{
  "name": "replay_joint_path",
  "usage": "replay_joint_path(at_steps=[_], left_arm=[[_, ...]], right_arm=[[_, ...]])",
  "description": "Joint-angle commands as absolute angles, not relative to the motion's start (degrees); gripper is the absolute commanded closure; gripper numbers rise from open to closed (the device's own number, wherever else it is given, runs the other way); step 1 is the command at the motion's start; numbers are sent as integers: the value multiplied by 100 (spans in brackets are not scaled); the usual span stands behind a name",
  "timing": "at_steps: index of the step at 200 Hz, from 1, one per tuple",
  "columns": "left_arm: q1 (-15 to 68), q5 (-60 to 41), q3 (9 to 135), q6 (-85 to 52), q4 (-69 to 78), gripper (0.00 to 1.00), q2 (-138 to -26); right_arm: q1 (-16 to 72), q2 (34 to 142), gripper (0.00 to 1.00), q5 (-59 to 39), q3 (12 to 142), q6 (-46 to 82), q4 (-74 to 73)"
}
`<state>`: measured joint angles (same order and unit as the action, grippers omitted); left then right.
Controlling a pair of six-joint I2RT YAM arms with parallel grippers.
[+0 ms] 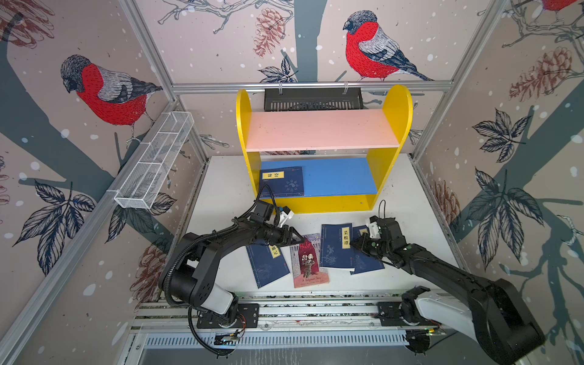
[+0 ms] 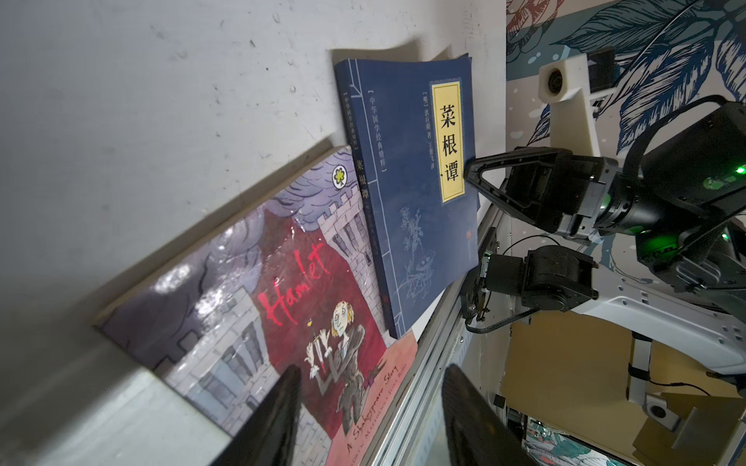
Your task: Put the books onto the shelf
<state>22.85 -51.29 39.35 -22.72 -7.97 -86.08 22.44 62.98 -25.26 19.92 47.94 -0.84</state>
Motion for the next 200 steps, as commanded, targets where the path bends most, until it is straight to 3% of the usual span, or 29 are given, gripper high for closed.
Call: replay_joint_path(at_steps=[1,61,115,200], left_arm=[[2303,-5108,3778,-2383,-352,42,-8327],[2277,-5146,3375,-2506,11,33,-7661],[2100,-5282,3326,-2695,100,31,-7646],[1815,-5896,2852,-3350,1148,28,-7559]], right_arm=[[2216,6201,99,-2848,1983,4723,-347],[2007,5768,100,-3762,2016,4878,-767],[1762,5817,100,-4333,2082,4876,-862],[1701,6029,100,-5165,1969,5643,-2277]])
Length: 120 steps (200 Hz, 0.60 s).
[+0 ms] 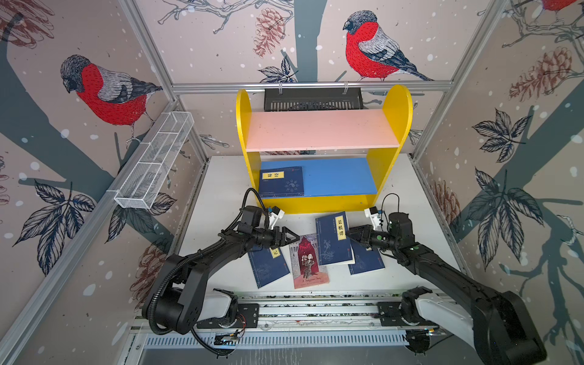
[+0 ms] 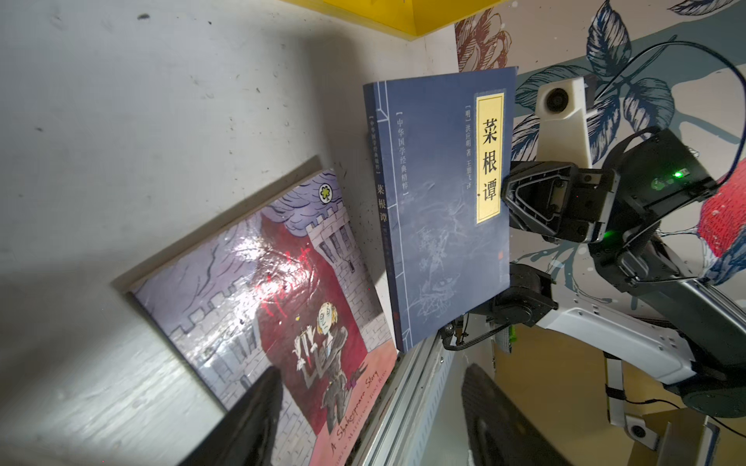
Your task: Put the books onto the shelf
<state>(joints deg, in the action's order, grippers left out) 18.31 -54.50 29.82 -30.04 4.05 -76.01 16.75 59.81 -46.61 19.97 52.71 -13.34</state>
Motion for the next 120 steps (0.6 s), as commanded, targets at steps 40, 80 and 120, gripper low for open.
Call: replay_joint_path(at_steps=[40,80,120], left_arm=[[1828,-6208,2710,-3837,1701,27,-7550],[1878,-6598,2584,-4534,2468,26,-7668],[1959,-6503,2584,-4310,2267,25,-7620]], right_arm=[[1916,6111,100,-5317,2079,5897,-2630],[2477,6210,100,-5207,2281,5939,-2644],[2920,6224,100,-5019,2473,6158,-2931]])
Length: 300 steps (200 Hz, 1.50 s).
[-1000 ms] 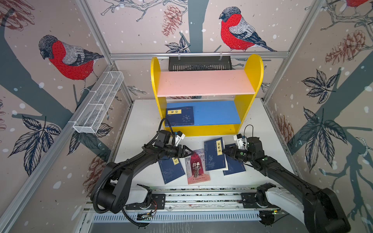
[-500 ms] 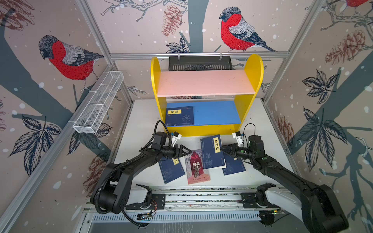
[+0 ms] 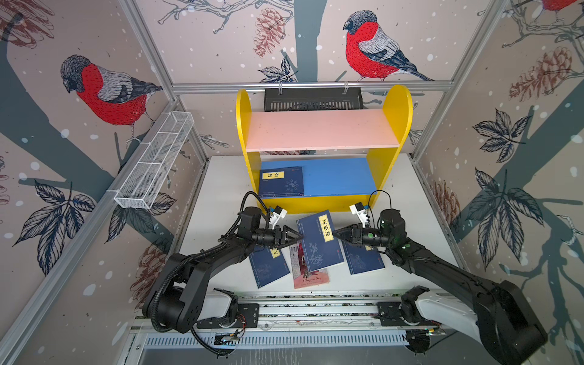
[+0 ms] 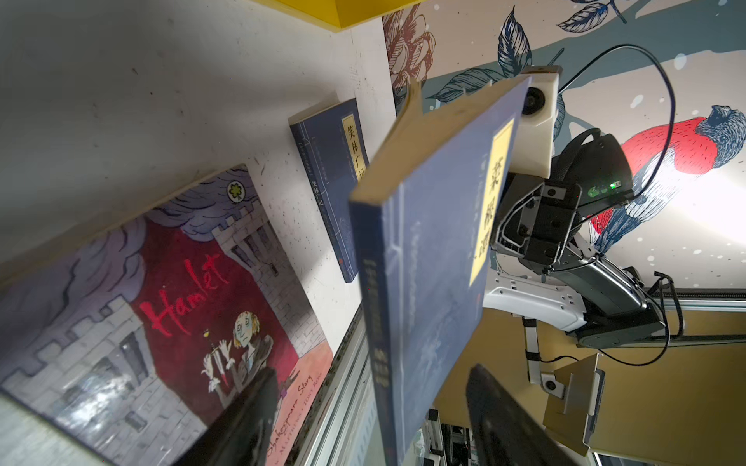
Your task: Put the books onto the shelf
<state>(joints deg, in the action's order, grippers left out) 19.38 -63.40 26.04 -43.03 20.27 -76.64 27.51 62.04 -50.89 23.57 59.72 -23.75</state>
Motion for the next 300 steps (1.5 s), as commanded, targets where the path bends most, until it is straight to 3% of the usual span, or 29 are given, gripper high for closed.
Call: replay_joint_path(at_steps=[1,32,54,126,130,136,141,159,176,212,258,300], left_arm=[[1960,-6499,2588,-4313,2263,25,-7620],[1960,-6687,2599,-4749,2679,27,-7552],[1960,-6888,2575,-5287,3155,35,-7457],[1950,-6852,2568,-5330,2714,92,-7035],[1940,-6843,2575,-5308,2656,95,-7021],[1919,-6829,2587,-5276,2587,100,-7001],[1907,-6825,2601,-5251,2552,100,-6990],[1834,-6794,2654,-5144,2312,100,-6946],[1746,-6803,2694,-5048,2167,100,-6879],[1578,-6944,2807,-4935,2056,100,-6708],[1492,-7319,3409,-4753,1968,100,-6668],[1475,-6796,4536,-3303,372,100,-6730]], right_arm=[[2923,6223,100,-5014,2476,6164,-2933],[3130,6334,100,-4929,2593,6196,-3029],[3249,6487,100,-4906,2619,6223,-3149],[3348,6786,100,-4681,2602,6089,-3012],[3349,6790,98,-4659,2602,6076,-2987],[3342,6789,84,-4599,2604,6046,-2929],[3335,6771,71,-4515,2617,5997,-2809],[3292,6687,66,-4340,2615,5882,-2568],[3211,6431,49,-4001,2630,5741,-2135],[2998,5374,32,-3218,2324,5826,-1528],[3416,3893,19,-2641,1660,6530,-1804],[4510,3356,14,-1672,1547,6662,-1998]])
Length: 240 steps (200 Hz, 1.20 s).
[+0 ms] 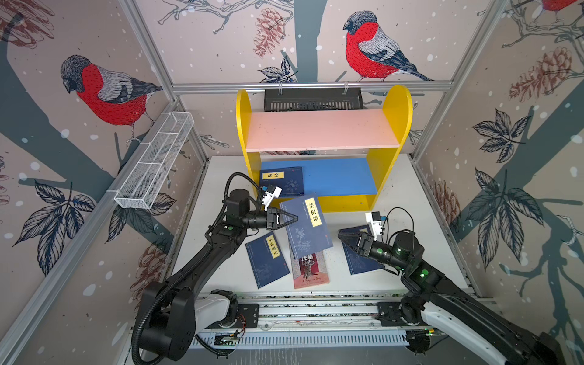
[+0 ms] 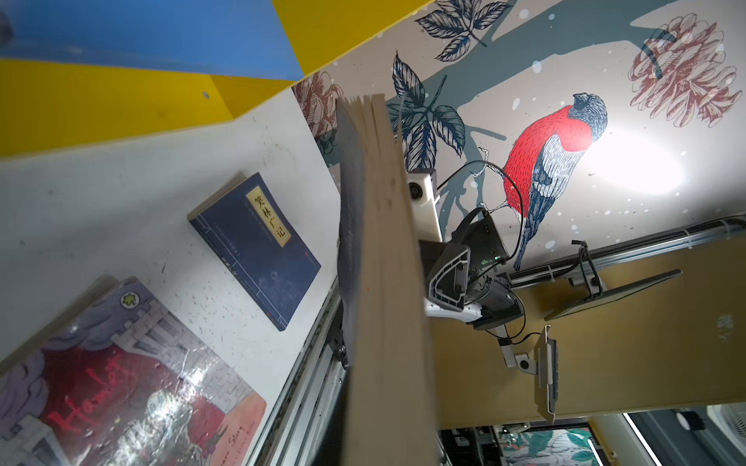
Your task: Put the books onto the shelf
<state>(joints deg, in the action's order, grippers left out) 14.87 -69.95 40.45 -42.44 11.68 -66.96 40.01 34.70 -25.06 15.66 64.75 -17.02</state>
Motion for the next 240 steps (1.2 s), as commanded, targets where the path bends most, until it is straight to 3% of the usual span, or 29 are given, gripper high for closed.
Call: replay_joint_path(at_steps=[1,65,115,173,193,240], left_arm=[[1476,-6778,4558,-3282,353,100,-6731],[1426,-6292,4288,-4940,1815,100,-6653],[1337,-6311,3653,-7281,4468,100,-6741],[1265,-6242,3437,-7723,4987,100,-6735],[1265,-6181,3330,-7843,5129,100,-6715],[1259,-6146,3256,-7954,5170,100,-6656]], right_arm=[[4540,3361,13,-1636,1547,6662,-2014],[5930,4151,12,-335,1489,6564,-3450],[6128,5166,14,-1,1722,6460,-4534],[6114,6013,17,118,2043,6299,-5480],[6046,6206,24,163,2069,6275,-5957],[5783,6867,55,-238,2500,6258,-6228]])
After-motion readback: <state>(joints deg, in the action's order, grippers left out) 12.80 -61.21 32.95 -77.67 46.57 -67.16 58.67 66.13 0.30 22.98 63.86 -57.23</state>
